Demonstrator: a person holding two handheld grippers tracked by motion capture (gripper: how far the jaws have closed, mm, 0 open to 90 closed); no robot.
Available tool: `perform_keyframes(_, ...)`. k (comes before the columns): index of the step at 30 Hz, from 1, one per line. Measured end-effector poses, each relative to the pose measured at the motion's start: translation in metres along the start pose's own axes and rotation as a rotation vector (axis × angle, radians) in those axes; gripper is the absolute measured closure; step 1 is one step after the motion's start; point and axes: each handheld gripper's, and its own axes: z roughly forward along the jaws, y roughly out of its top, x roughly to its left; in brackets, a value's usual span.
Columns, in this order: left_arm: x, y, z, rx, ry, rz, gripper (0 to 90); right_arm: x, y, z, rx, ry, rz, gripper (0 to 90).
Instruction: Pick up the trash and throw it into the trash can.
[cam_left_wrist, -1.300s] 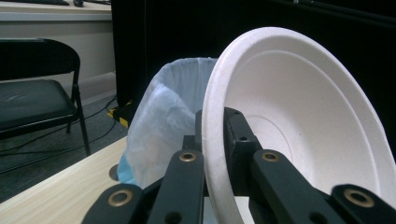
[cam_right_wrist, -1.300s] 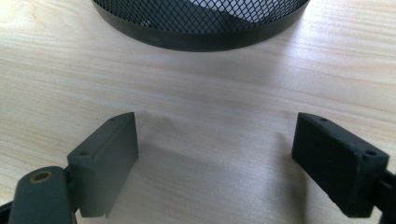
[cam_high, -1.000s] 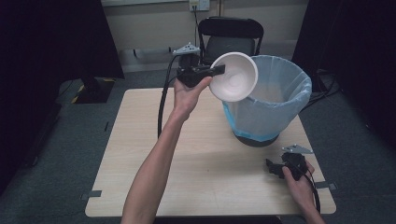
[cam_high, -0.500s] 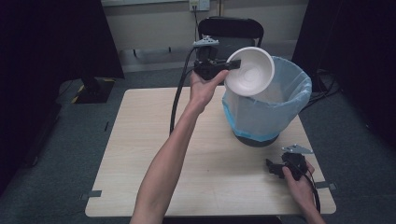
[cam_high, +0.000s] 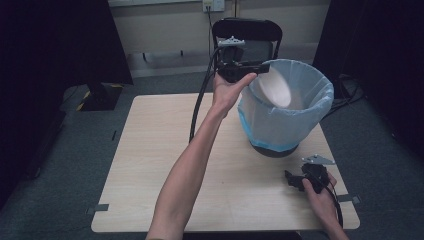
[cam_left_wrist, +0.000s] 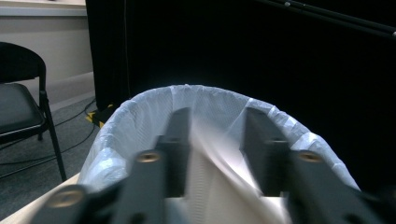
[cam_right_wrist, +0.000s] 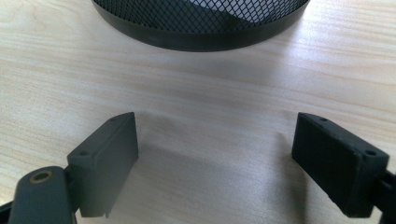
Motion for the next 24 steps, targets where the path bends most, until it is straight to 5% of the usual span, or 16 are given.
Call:
perform_keyframes(11,-0.001,-0.003,-0.007,0.006,0.009,0.011,29.6,0.000,0.000,0.000,0.000,0.000,0.000,13.8)
perform_keyframes(19,0.002,-0.007,-0.018,0.008,0.016,0.014,21.7,0.000,0.000,0.000,0.000,0.001,0.000,13.8)
perform_keyframes(24,0.009,-0.014,-0.039,0.020,0.053,0.025,21.2,0.000,0.000,0.000,0.000,0.000,0.000,13.8)
